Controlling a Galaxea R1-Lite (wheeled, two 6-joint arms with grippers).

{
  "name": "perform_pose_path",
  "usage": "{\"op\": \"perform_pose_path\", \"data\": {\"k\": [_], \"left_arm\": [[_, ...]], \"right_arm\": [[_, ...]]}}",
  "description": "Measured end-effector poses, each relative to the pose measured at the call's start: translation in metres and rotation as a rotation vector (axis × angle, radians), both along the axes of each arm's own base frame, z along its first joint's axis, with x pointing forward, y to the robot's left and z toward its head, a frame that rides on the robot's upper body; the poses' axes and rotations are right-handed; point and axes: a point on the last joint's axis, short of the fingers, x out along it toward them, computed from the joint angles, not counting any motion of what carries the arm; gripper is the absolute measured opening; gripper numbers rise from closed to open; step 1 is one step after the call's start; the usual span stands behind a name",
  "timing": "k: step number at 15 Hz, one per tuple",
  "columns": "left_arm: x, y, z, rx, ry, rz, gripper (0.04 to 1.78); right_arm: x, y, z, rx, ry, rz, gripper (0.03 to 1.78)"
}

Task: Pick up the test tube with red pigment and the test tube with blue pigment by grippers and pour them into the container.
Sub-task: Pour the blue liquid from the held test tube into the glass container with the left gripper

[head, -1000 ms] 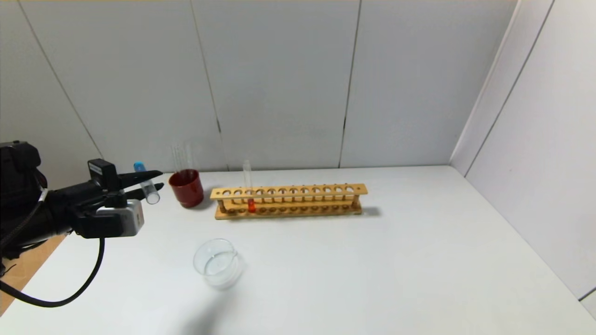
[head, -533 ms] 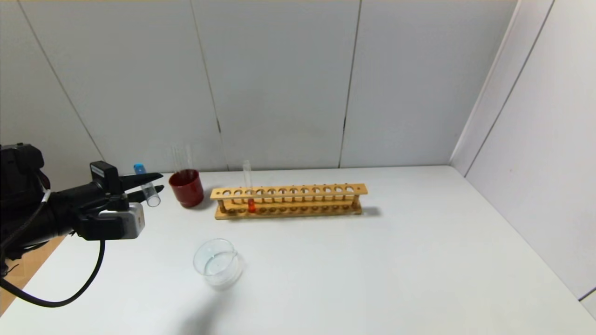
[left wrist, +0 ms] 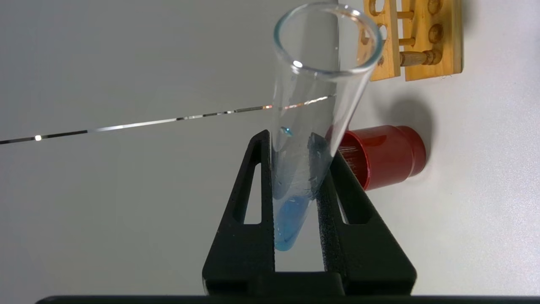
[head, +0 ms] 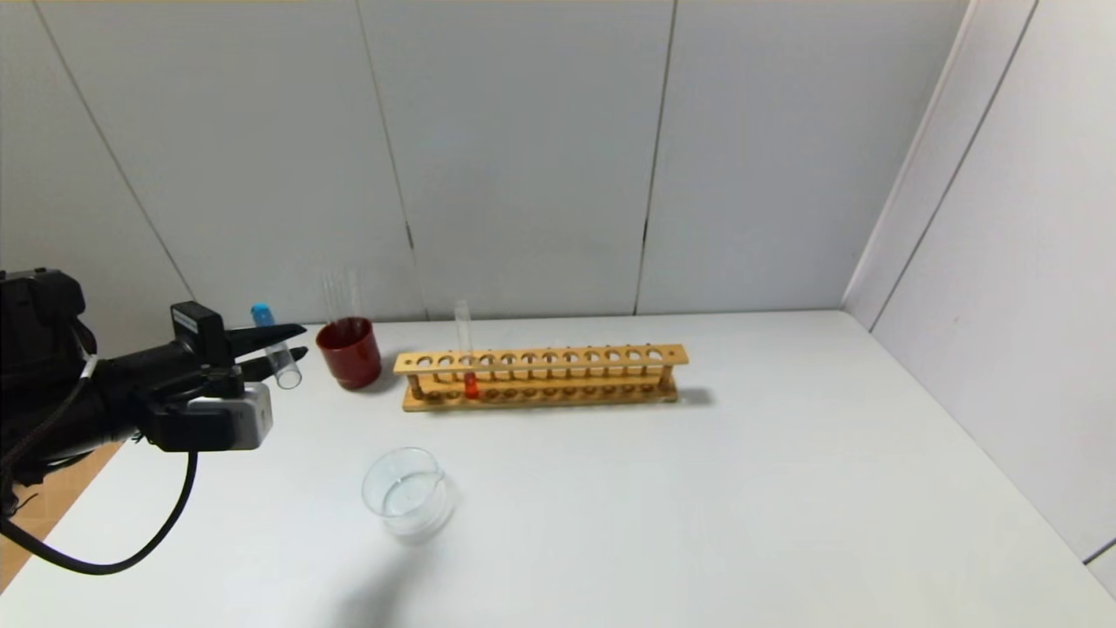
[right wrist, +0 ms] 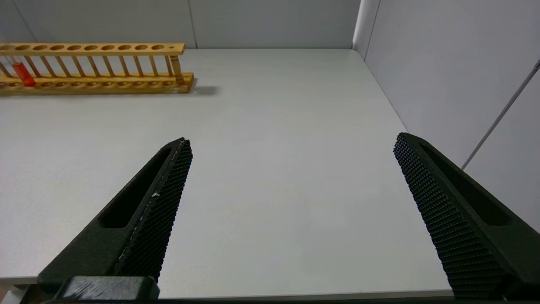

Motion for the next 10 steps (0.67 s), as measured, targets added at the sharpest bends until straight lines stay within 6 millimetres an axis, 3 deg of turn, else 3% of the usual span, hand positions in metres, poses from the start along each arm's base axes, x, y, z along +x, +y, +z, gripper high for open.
{"op": "perform_pose_path", "data": {"k": [10], "left_arm": [[0.0035,-0.0031,-0.0028,0.032,-0.011,-0.015,0.34]], "right_arm": [[0.0000,0.0000,0.0000,0.000,0.000,0.000,1.75]]}}
